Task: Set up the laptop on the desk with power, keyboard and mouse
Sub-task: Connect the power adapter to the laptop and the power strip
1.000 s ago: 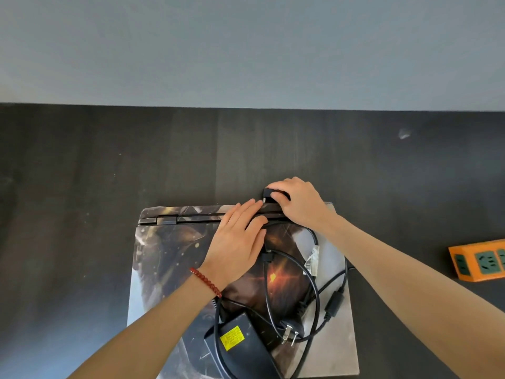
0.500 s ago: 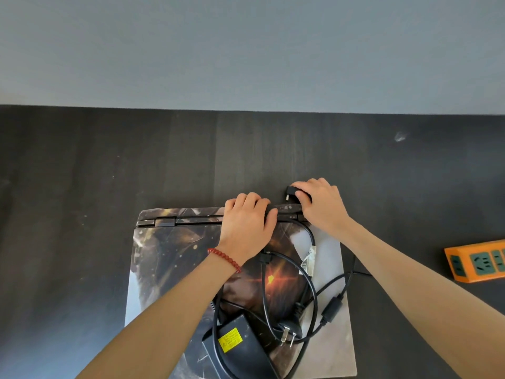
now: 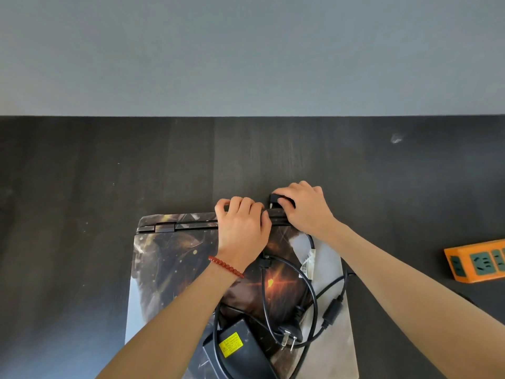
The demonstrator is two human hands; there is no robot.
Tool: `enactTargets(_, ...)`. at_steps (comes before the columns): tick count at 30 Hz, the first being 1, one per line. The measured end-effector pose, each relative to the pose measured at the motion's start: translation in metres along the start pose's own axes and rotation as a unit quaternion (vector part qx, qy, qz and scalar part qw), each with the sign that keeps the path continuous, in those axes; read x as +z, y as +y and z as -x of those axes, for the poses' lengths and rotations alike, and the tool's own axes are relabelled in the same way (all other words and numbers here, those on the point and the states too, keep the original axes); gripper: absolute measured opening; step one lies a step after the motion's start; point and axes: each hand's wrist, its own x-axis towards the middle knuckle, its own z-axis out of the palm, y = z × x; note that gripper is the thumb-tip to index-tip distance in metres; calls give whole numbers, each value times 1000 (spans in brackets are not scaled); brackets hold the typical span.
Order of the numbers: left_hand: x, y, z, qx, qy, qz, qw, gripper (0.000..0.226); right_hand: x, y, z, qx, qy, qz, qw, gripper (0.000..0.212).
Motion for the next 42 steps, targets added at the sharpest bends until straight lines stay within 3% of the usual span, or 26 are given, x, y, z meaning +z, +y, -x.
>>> enactTargets(11,-1,-2,8,-24,41,33,998,29,10,-13,-4,-24,8,49,998,29)
enactTargets(23,1,-4,8,-103,10,76,992,22,10,-17,1,-59,3,78,995,33)
enactTargets(30,1,-4,5,-118,-4,69,991,18,9,-16,3,-82,-6,74,994,49)
enactTargets(35,3,-4,8,-118,-10,83,990,17,9,-13,8,-95,-28,113,989,40)
enactTargets(38,1,-6,8,-114,-34,125,985,22,8,-16,22,-86,-43,161,982,46)
enactTargets(42,-20,-13,23,-99,-25,216,971,28,-4,-35,58,-14,62,69,996,51)
